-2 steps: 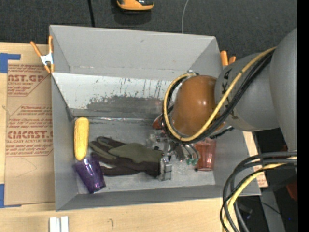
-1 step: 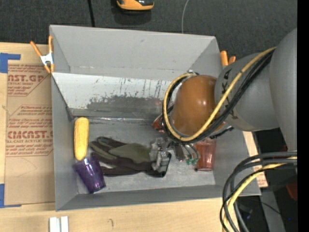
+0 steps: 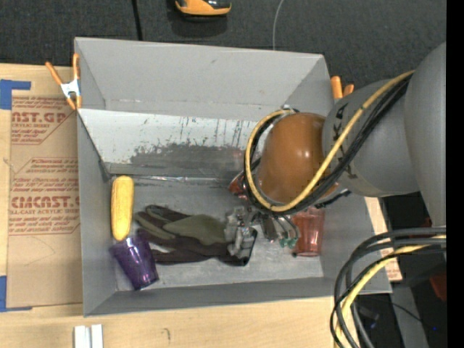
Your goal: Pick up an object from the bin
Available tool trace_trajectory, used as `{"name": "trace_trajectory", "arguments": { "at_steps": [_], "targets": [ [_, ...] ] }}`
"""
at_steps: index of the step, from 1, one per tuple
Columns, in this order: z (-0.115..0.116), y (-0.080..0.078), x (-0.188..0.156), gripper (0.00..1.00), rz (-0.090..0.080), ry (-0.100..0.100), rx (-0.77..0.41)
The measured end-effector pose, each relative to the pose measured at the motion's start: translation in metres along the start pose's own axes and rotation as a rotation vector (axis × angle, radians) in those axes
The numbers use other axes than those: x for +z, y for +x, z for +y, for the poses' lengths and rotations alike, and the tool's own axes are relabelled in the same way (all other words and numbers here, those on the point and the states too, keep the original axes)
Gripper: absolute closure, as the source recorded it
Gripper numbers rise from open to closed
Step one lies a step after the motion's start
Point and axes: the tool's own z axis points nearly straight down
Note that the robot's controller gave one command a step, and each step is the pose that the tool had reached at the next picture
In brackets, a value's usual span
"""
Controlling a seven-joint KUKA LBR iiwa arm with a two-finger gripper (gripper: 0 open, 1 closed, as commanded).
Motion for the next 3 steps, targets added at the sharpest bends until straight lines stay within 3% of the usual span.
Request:
{"name": "trace_trajectory", "arguments": {
  "at_steps": [1,2,3],
  "targets": [
    [-0.007,0.017,-0.064,1.00,0.001,0.001,0.000],
    [-0.007,0.017,-0.064,1.00,0.001,0.001,0.000],
    [-0.004,0.022,-0.102,1.00,0.004,0.001,-0.013]
  ]
}}
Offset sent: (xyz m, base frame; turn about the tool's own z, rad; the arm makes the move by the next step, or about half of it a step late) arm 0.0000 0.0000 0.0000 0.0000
